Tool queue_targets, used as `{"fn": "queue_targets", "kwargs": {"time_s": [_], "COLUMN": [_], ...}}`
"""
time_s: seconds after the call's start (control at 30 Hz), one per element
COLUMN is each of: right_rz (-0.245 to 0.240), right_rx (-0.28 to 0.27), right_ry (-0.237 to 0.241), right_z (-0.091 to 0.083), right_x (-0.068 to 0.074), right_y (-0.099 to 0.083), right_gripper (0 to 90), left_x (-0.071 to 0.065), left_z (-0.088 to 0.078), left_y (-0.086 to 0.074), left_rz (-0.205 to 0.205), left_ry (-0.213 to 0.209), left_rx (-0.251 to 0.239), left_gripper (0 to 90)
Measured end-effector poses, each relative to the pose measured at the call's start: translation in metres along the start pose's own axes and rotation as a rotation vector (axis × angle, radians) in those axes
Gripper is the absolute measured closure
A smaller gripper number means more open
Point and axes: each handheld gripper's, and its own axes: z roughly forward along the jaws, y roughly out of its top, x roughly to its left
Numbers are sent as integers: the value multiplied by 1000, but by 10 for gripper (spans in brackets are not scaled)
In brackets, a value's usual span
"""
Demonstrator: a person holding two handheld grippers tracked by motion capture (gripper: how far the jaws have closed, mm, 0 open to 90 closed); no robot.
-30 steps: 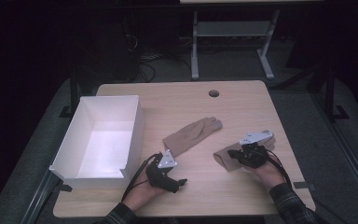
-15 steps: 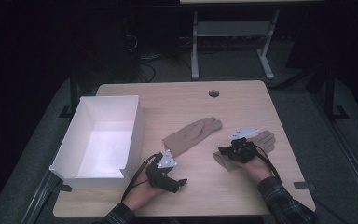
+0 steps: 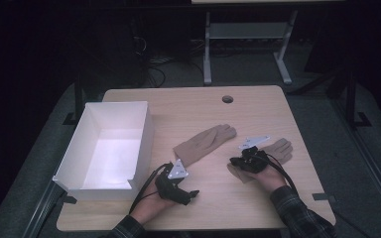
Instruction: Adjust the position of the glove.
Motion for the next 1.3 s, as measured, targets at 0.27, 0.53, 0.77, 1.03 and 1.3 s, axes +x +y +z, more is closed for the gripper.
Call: {"fn": "queue_targets", "kwargs": {"time_s": [0.27,0.53,0.77,1.03,1.3], "right_rz": [-19,-18,-23,-11,-15], "right_rx": [20,21,38,44,45], "right_ry": [16,31,43,58,72], "right_z": [-8,-19,-34,-50,-65], "right_x": [7,12,20,27,33], "right_y": [-7,-20,-35,-53,-69], "right_gripper": [899,899,899,899,898], "left_x": [0,0,-1,-1,0], "left_z": [0,0,0,0,0], "left_y": [0,0,-1,-1,0], "left_rz": [0,-2,-2,-7,1], "left_ry": [0,0,-1,-3,-4], "left_rx": [0,-3,-5,-5,0], "left_gripper": [125,125,125,125,125]}}
